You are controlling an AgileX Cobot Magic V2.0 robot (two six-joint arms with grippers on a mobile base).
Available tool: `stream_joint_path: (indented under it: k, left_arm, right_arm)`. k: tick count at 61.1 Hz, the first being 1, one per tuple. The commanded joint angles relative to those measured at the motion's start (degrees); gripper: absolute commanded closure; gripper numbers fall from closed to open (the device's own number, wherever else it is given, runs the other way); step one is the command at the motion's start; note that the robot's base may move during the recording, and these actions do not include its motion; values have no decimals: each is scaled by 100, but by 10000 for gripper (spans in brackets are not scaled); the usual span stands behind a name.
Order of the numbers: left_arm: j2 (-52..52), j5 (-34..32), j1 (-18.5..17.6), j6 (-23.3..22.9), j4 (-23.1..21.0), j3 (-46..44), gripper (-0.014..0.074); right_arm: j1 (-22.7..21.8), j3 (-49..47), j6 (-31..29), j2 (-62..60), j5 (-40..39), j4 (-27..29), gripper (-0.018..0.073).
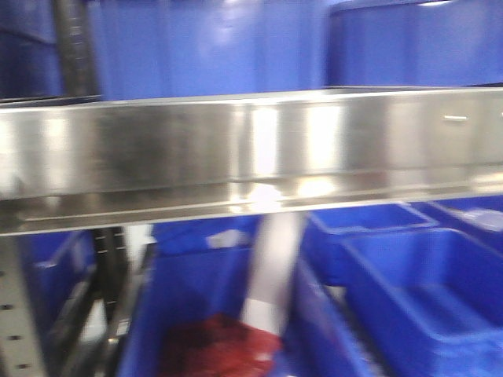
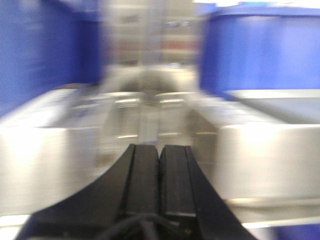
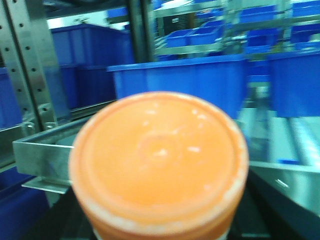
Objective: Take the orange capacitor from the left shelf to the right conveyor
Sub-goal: 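Drive the base to the conveyor table holding the capacitor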
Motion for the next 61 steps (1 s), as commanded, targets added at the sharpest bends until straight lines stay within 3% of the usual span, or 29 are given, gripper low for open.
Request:
stream_joint_path:
  k: [1, 61]
  left_arm:
    - [-38, -521, 0, -37, -13, 124, 722]
    - [-38, -521, 0, -37, -13, 124, 722]
  right_arm:
    - [6, -157, -16, -61, -514, -29, 505]
    - [-1, -157, -16, -53, -515, -29, 505]
